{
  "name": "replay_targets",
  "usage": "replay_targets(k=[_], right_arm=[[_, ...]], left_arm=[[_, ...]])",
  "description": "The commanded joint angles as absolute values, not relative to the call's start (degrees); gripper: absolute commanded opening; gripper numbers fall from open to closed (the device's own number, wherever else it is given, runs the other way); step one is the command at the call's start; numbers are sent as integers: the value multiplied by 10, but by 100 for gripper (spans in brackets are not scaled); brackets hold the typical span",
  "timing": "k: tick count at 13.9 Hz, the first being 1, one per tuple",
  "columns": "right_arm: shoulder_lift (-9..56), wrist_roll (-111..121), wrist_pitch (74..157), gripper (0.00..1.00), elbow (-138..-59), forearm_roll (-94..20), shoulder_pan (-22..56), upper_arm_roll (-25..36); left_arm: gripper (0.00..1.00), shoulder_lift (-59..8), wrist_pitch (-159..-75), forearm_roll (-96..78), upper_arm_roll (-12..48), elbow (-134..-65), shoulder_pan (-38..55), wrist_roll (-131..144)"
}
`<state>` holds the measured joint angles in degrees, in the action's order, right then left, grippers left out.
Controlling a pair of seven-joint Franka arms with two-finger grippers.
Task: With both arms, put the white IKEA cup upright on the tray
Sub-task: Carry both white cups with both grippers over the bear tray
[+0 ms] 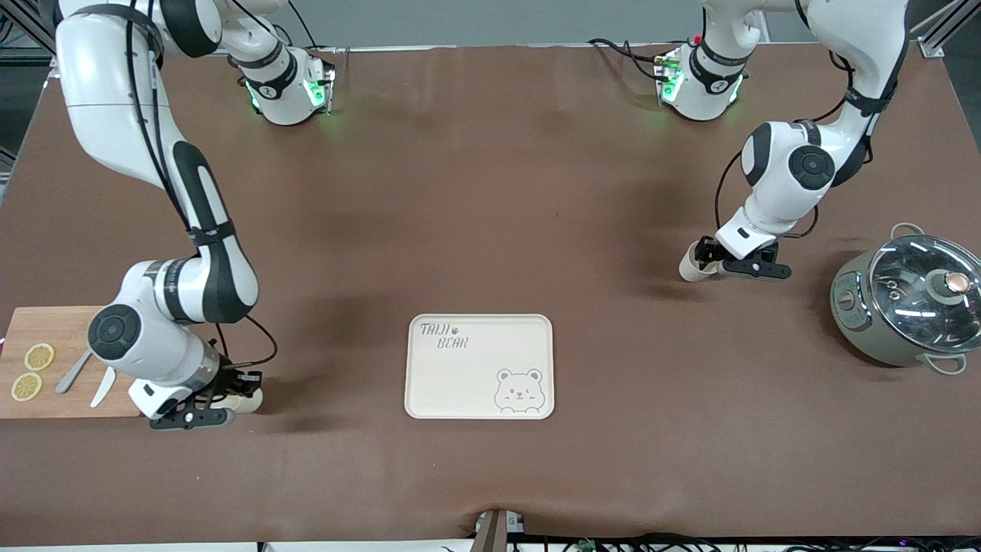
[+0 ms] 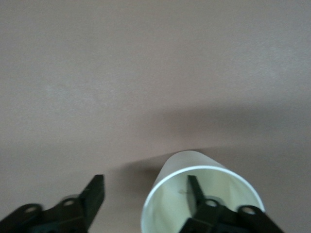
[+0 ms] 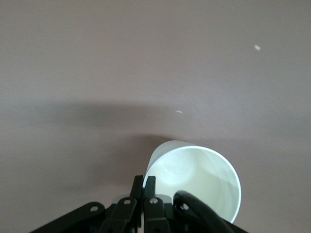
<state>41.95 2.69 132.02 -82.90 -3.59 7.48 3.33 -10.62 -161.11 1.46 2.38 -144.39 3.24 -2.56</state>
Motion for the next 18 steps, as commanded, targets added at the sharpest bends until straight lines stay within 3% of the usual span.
replay_targets(k=[1,5,8,11,15,18], right_arm=[[403,26,1311,0,-819,-44,84,7],[391,25,1311,0,-817,-45,83,-46],[391,-5,1307,0,-796,-45,84,-86],[393,-129,1273,0,-774,-32,112,-110],[401,-286,1262,0,-754,1,148,-107],[433,-371,1265,0,-732,36,177,-106]], left_arm=[[0,-100,-1614,26,30,-1441,34,-9],[0,-100,-1601,26,33,-1411,40,31],[0,-105,-1485,26,32,-1321,64,69],[0,-146,-1329,25,32,-1160,108,158],[0,-284,-1165,23,32,-877,177,299],[0,-373,-1133,23,27,-753,214,379]])
